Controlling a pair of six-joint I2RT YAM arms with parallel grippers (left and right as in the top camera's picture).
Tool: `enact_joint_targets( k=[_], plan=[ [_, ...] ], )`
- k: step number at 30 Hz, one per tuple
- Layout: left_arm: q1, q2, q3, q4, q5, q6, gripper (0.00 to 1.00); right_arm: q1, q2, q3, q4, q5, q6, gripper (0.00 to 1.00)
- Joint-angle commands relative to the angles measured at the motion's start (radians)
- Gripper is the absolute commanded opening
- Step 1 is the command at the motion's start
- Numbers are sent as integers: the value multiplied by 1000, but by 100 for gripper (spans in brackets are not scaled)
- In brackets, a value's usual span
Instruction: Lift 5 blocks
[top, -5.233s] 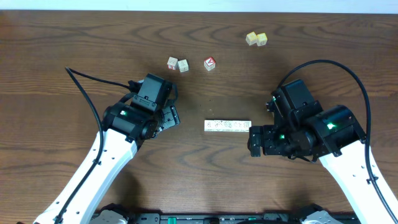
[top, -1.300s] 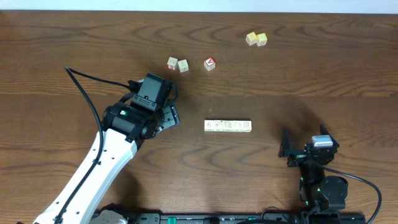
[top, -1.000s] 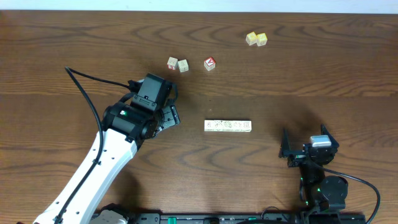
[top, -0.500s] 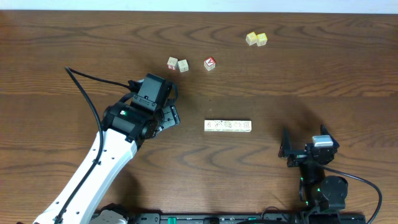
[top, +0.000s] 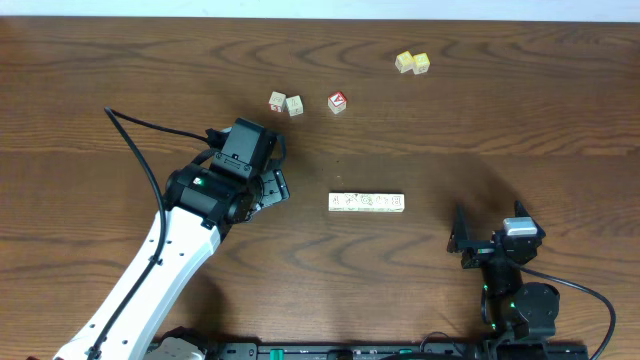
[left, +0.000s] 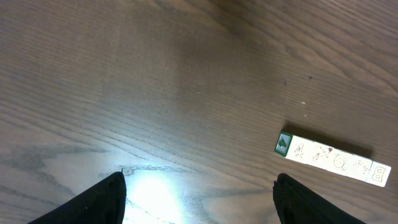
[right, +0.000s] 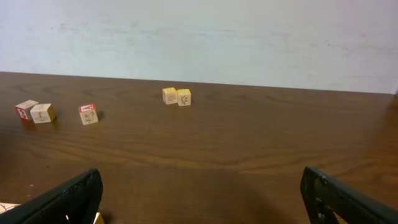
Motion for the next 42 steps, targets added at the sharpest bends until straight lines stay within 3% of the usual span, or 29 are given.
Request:
enact_joint_targets(
  k=[1,20,22,26,31,36,42],
  plan=[
    [5,-1,18,-3,-17,-6,76,-13,-7,-1,-5,0,10,99],
    [5,-3,11,-75,-5,-4,76,-13,-7,-1,-5,0,10,99],
    [5,-12,8,-65,-5,61,76,-13,-7,-1,-4,0,10,99],
    [12,-60,-24,9,49,306,76,-13,-7,-1,-5,0,10,99],
    [93,-183,-161,206,245,560,76,-13,-7,-1,-4,-1,10,99],
    [195,-339,-354,380,365,611,76,-13,-6,-1,-4,0,10,99],
    [277,-599,-568,531,370,613,76,-13,-6,-1,-5,0,10,99]
  ],
)
